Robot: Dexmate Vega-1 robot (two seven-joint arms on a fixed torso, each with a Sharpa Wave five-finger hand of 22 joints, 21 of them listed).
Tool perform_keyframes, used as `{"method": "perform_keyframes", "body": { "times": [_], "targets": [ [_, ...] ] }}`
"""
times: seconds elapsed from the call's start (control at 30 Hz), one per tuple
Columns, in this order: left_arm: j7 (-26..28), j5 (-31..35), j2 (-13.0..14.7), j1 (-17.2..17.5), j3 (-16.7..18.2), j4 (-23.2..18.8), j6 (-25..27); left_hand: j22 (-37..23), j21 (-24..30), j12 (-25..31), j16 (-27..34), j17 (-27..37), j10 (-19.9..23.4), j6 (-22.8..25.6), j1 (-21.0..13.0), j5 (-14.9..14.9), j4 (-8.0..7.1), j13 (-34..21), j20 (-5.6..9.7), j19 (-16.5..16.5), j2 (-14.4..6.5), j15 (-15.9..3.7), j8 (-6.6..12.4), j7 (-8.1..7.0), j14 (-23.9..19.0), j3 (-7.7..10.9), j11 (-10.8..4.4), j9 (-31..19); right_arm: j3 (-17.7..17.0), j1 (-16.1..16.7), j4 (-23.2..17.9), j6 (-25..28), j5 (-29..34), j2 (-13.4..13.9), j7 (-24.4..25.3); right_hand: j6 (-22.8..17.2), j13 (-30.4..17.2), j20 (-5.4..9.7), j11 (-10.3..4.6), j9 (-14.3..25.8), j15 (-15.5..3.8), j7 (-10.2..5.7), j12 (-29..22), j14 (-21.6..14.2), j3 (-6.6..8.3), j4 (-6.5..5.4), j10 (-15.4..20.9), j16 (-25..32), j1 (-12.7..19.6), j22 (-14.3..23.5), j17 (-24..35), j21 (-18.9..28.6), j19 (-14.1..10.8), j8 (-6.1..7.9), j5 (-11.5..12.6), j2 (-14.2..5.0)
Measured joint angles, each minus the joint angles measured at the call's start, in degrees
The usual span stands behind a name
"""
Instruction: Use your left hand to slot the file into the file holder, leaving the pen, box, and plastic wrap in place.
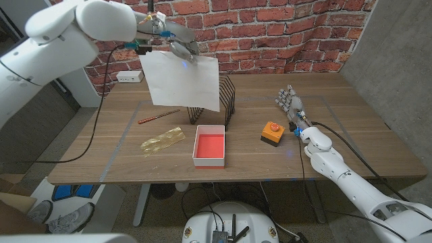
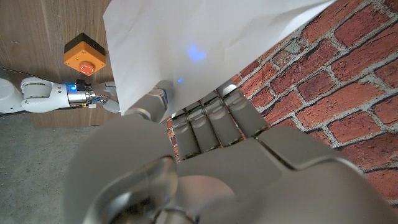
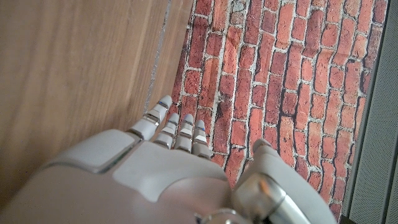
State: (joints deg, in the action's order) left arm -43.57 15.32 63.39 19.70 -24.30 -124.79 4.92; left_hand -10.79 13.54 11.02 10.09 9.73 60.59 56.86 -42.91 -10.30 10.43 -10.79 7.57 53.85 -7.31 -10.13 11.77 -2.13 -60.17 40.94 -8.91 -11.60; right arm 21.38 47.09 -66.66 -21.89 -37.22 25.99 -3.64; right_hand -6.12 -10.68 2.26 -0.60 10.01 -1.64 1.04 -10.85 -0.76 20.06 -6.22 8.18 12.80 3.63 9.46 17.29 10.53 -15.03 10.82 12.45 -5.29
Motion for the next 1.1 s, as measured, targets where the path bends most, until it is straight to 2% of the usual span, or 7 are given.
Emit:
{"method": "perform_keyframes", "body": {
  "times": [0.37,1.1],
  "targets": [
    [0.08,-1.88,-1.36,-2.67,0.23,2.95,-2.02,0.00,0.24,0.00,0.00,0.00,0.00,0.00,0.00,0.00,0.00,0.00,0.00,0.00,0.00,0.00,-0.01,0.00,0.00,0.00,0.01,0.01,0.26,-1.05,1.70,-0.36,-0.03,-0.65,-0.74,0.00,0.00,0.00,0.00,-0.01,0.00,0.00,0.00,0.00,0.00,0.00,0.00,0.00,0.00,0.00,0.00,0.00,0.00,0.00,0.00,0.00],
    [-1.05,-2.91,-2.82,-6.48,-0.40,4.61,-3.89,0.00,0.23,0.00,0.00,0.00,0.06,0.00,0.00,0.00,-0.16,0.00,0.00,0.00,0.00,0.00,-0.04,0.00,0.00,-0.17,0.09,0.03,0.46,-1.98,3.64,-1.04,-0.10,-1.42,-1.57,0.00,0.00,0.00,0.00,-0.02,0.31,0.00,0.00,-0.31,0.00,0.00,0.00,0.00,0.00,0.00,0.01,0.00,0.00,0.00,0.00,0.00]
  ]
}}
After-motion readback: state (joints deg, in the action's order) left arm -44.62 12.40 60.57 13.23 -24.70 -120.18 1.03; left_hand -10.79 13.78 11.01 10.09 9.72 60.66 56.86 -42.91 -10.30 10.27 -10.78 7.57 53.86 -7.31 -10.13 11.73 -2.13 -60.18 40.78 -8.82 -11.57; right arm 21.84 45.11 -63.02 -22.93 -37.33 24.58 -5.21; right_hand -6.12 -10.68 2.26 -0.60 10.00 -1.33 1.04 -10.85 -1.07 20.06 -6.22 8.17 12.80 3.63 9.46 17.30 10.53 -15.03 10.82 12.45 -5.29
